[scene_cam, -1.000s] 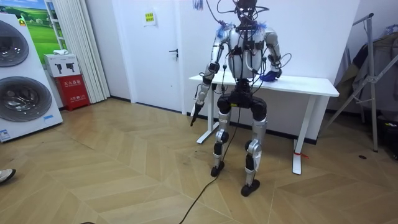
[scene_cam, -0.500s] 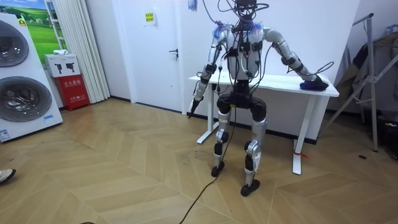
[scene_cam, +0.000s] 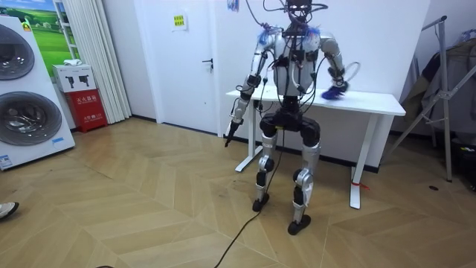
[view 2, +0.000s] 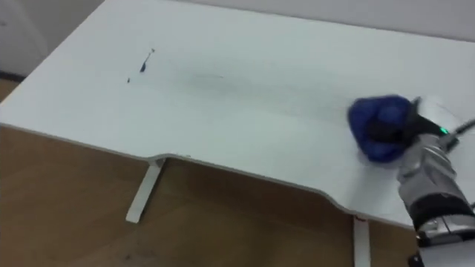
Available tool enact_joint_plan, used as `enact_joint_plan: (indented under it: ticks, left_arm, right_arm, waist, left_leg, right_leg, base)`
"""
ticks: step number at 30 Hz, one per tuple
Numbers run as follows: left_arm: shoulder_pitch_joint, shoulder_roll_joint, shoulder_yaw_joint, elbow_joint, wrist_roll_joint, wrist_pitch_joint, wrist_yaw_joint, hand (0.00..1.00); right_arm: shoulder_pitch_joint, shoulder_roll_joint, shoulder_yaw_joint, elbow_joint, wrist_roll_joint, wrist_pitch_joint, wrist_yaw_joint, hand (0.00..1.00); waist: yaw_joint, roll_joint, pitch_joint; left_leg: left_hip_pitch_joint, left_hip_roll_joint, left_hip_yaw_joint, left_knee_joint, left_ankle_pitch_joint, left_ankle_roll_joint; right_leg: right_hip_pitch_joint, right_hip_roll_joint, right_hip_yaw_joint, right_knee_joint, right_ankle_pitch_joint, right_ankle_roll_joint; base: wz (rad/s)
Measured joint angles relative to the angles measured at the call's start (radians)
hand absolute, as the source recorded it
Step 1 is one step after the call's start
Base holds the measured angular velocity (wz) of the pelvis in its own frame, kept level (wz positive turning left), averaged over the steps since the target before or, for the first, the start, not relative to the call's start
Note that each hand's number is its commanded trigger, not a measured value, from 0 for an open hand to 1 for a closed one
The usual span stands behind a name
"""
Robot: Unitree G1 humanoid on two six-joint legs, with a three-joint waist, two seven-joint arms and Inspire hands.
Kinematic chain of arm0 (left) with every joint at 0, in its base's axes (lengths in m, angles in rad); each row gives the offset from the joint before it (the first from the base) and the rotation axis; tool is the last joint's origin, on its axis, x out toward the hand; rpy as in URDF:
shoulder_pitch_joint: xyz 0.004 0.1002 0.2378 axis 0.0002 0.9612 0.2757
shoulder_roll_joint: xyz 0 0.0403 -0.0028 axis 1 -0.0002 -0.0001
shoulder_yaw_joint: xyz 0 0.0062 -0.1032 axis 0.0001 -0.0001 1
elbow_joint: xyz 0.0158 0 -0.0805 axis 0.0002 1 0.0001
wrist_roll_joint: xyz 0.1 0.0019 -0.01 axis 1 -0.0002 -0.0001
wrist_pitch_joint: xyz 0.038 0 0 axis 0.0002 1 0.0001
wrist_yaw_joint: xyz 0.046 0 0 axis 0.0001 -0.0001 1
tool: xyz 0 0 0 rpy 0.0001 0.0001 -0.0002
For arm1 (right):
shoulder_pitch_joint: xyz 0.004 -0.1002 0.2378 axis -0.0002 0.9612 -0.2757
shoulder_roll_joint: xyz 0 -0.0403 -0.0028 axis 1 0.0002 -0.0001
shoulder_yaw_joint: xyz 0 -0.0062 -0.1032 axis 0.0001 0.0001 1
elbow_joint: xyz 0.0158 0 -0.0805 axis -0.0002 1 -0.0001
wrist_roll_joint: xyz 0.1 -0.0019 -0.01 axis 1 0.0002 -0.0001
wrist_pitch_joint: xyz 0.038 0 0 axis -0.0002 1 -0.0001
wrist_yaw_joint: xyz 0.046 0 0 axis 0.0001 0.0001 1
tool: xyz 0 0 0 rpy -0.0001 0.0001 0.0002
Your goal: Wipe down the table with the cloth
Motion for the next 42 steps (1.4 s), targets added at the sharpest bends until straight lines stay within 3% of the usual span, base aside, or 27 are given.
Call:
enact_joint_plan:
  ticks: [1, 4, 8, 10, 14, 16, 17, 19, 21, 23, 25, 27, 29, 31, 33, 35, 37, 38, 39, 40, 41, 42]
  left_arm:
    - [0.004, 0.001, 0.000, 0.000, 0.000, 0.002, -0.001, 0.00]
    - [0.010, 0.003, -0.006, 0.009, 0.005, 0.003, -0.001, 0.00]
    - [0.003, 0.002, -0.007, 0.014, 0.010, 0.003, -0.002, 0.00]
    - [0.002, 0.002, -0.008, 0.012, 0.006, 0.003, -0.002, 0.00]
    - [-0.004, -0.001, -0.004, 0.007, 0.013, -0.003, 0.000, 0.00]
    - [0.000, 0.000, 0.012, 0.008, 0.028, -0.003, 0.001, 0.00]
    - [0.000, 0.000, 0.014, 0.007, 0.028, -0.004, 0.002, 0.00]
    - [0.019, 0.006, 0.038, 0.006, 0.027, -0.005, 0.005, 0.00]
    - [0.024, 0.021, 0.063, 0.006, 0.025, -0.016, 0.017, 0.00]
    - [0.022, 0.032, 0.089, 0.005, 0.019, -0.036, 0.043, 0.00]
    - [-0.001, 0.047, 0.089, 0.005, 0.015, -0.072, 0.068, 0.00]
    - [-0.024, 0.052, 0.083, 0.019, 0.020, -0.096, 0.077, 0.00]
    - [-0.075, 0.056, 0.082, 0.051, 0.028, -0.107, 0.078, 0.00]
    - [-0.122, 0.065, 0.060, 0.052, 0.026, -0.115, 0.080, 0.00]
    - [-0.144, 0.077, 0.022, 0.052, 0.015, -0.114, 0.087, 0.00]
    - [-0.159, 0.081, 0.002, 0.061, 0.017, -0.113, 0.088, 0.00]
    - [-0.168, 0.080, 0.000, 0.078, 0.014, -0.106, 0.088, 0.00]
    - [-0.167, 0.082, 0.001, 0.082, 0.012, -0.106, 0.087, 0.00]
    - [-0.159, 0.082, 0.000, 0.085, 0.003, -0.100, 0.088, 0.00]
    - [-0.139, 0.061, -0.003, 0.088, -0.005, -0.093, 0.088, 0.00]
    - [-0.131, 0.052, -0.006, 0.085, -0.005, -0.090, 0.086, 0.00]
    - [-0.096, 0.027, -0.008, 0.081, -0.005, -0.082, 0.084, 0.00]
  right_arm:
    - [-0.019, 0.006, 0.023, -0.018, -0.017, -0.009, 0.020, 1.00]
    - [-0.030, 0.009, 0.093, -0.042, -0.024, -0.022, 0.042, 1.00]
    - [0.035, 0.014, 0.088, -0.042, -0.012, -0.043, 0.044, 1.00]
    - [0.120, 0.020, 0.064, -0.047, 0.039, -0.052, 0.036, 1.00]
    - [0.271, 0.042, -0.109, -0.049, 0.099, -0.095, 0.008, 1.00]
    - [0.357, 0.052, -0.257, -0.044, 0.162, -0.122, -0.012, 1.00]
    - [0.373, 0.052, -0.280, -0.042, 0.181, -0.126, -0.014, 1.00]
    - [0.423, 0.045, -0.355, -0.011, 0.220, -0.146, -0.043, 1.00]
    - [0.469, 0.031, -0.375, -0.003, 0.253, -0.145, -0.050, 1.00]
    - [0.494, 0.032, -0.378, 0.021, 0.300, -0.142, -0.066, 1.00]
    - [0.501, 0.038, -0.368, 0.053, 0.336, -0.124, -0.078, 1.00]
    - [0.486, 0.051, -0.349, 0.063, 0.349, -0.111, -0.096, 1.00]
    - [0.459, 0.071, -0.343, 0.062, 0.349, -0.100, -0.117, 1.00]
    - [0.416, 0.090, -0.333, 0.061, 0.342, -0.082, -0.123, 1.00]
    - [0.378, 0.105, -0.304, 0.055, 0.321, -0.060, -0.122, 1.00]
    - [0.342, 0.114, -0.269, 0.053, 0.274, -0.050, -0.117, 1.00]
    - [0.292, 0.117, -0.223, 0.028, 0.183, -0.047, -0.089, 1.00]
    - [0.284, 0.118, -0.219, 0.020, 0.150, -0.047, -0.084, 1.00]
    - [0.270, 0.119, -0.214, -0.023, 0.078, -0.049, -0.067, 1.00]
    - [0.249, 0.116, -0.214, -0.074, 0.008, -0.049, -0.060, 1.00]
    - [0.242, 0.117, -0.207, -0.100, -0.022, -0.049, -0.056, 1.00]
    - [0.241, 0.114, -0.190, -0.133, -0.055, -0.048, -0.047, 1.00]
  waist:
    - [0.029, -0.006, -0.0013]
    - [0.058, -0.026, -0.0011]
    - [0.057, -0.066, -0.0010]
    - [0.031, -0.078, 0.0027]
    - [-0.022, -0.077, 0.0023]
    - [-0.072, -0.056, 0.0017]
    - [-0.079, -0.051, -0.0003]
    - [-0.110, -0.022, -0.0135]
    - [-0.128, -0.025, -0.0155]
    - [-0.129, -0.020, -0.0216]
    - [-0.129, -0.018, -0.0224]
    - [-0.107, -0.021, -0.0225]
    - [-0.098, -0.024, -0.0234]
    - [-0.078, -0.041, -0.0222]
    - [-0.078, -0.062, -0.0227]
    - [-0.074, -0.073, -0.0187]
    - [-0.053, -0.073, -0.0140]
    - [-0.052, -0.075, -0.0122]
    - [-0.050, -0.079, -0.0111]
    - [-0.044, -0.054, -0.0099]
    - [-0.045, -0.045, -0.0094]
    - [-0.048, -0.039, -0.0112]
  left_leg:
    - [0.000, -0.003, -0.006, -0.007, 0.002, -0.001]
    - [0.003, -0.011, -0.033, -0.019, 0.003, 0.000]
    - [0.034, -0.019, -0.049, -0.022, 0.003, 0.000]
    - [0.089, -0.021, -0.044, -0.038, 0.002, 0.001]
    - [0.133, -0.026, 0.017, -0.032, -0.012, 0.021]
    - [0.140, -0.024, 0.076, 0.000, -0.047, 0.040]
    - [0.142, -0.022, 0.093, 0.012, -0.060, 0.045]
    - [0.142, -0.018, 0.147, 0.063, -0.107, 0.069]
    - [0.137, -0.010, 0.177, 0.106, -0.140, 0.087]
    - [0.125, 0.020, 0.206, 0.158, -0.178, 0.099]
    - [0.103, 0.069, 0.233, 0.205, -0.200, 0.097]
    - [0.072, 0.104, 0.251, 0.234, -0.209, 0.086]
    - [0.028, 0.143, 0.249, 0.276, -0.215, 0.073]
    - [-0.025, 0.188, 0.241, 0.317, -0.222, 0.047]
    - [-0.055, 0.209, 0.220, 0.334, -0.217, 0.021]
    - [-0.065, 0.238, 0.192, 0.334, -0.203, -0.017]
    - [-0.055, 0.295, 0.172, 0.319, -0.178, -0.084]
    - [-0.052, 0.306, 0.164, 0.309, -0.169, -0.104]
    - [-0.053, 0.321, 0.157, 0.291, -0.152, -0.137]
    - [-0.048, 0.354, 0.133, 0.270, -0.136, -0.160]
    - [-0.046, 0.362, 0.124, 0.251, -0.125, -0.146]
    - [-0.033, 0.355, 0.123, 0.214, -0.088, -0.116]
  right_leg:
    - [0.002, -0.003, -0.011, -0.001, -0.002, 0.001]
    - [0.017, -0.004, -0.024, 0.001, -0.007, 0.007]
    - [0.059, -0.007, -0.020, -0.004, -0.007, 0.008]
    - [0.111, -0.010, -0.015, -0.003, -0.007, 0.008]
    - [0.149, -0.027, -0.046, 0.017, -0.013, 0.017]
    - [0.132, -0.051, -0.046, 0.083, -0.025, 0.037]
    - [0.121, -0.059, -0.041, 0.113, -0.030, 0.044]
    - [0.065, -0.102, -0.044, 0.243, -0.033, 0.050]
    - [0.036, -0.136, -0.048, 0.321, -0.029, 0.053]
    - [0.021, -0.147, -0.048, 0.378, -0.007, 0.052]
    - [-0.031, -0.178, -0.044, 0.501, -0.020, 0.046]
    - [-0.060, -0.216, -0.037, 0.490, -0.022, 0.047]
    - [-0.069, -0.229, -0.008, 0.399, -0.018, 0.052]
    - [-0.070, -0.235, 0.027, 0.253, 0.012, 0.061]
    - [-0.067, -0.235, 0.046, 0.170, 0.053, 0.067]
    - [-0.051, -0.218, 0.049, 0.115, 0.086, 0.065]
    - [-0.041, -0.174, 0.057, 0.099, 0.109, 0.061]
    - [-0.037, -0.159, 0.043, 0.098, 0.109, 0.060]
    - [-0.038, -0.144, -0.002, 0.136, 0.081, 0.078]
    - [-0.061, -0.130, -0.056, 0.216, 0.006, 0.080]
    - [-0.073, -0.127, -0.071, 0.247, -0.028, 0.077]
    - [-0.099, -0.125, -0.084, 0.284, -0.063, 0.053]
  base:
    - [0.26]
    - [0.38]
    - [0.22]
    - [0.14]
    - [0.00]
    - [-0.21]
    - [-0.44]
    - [-0.58]
    - [-0.47]
    - [-0.50]
    - [-0.48]
    - [-0.59]
    - [-0.41]
    - [-0.18]
    - [0.07]
    - [0.18]
    - [0.09]
    - [0.10]
    - [0.07]
    - [0.08]
    - [0.12]
    - [0.28]
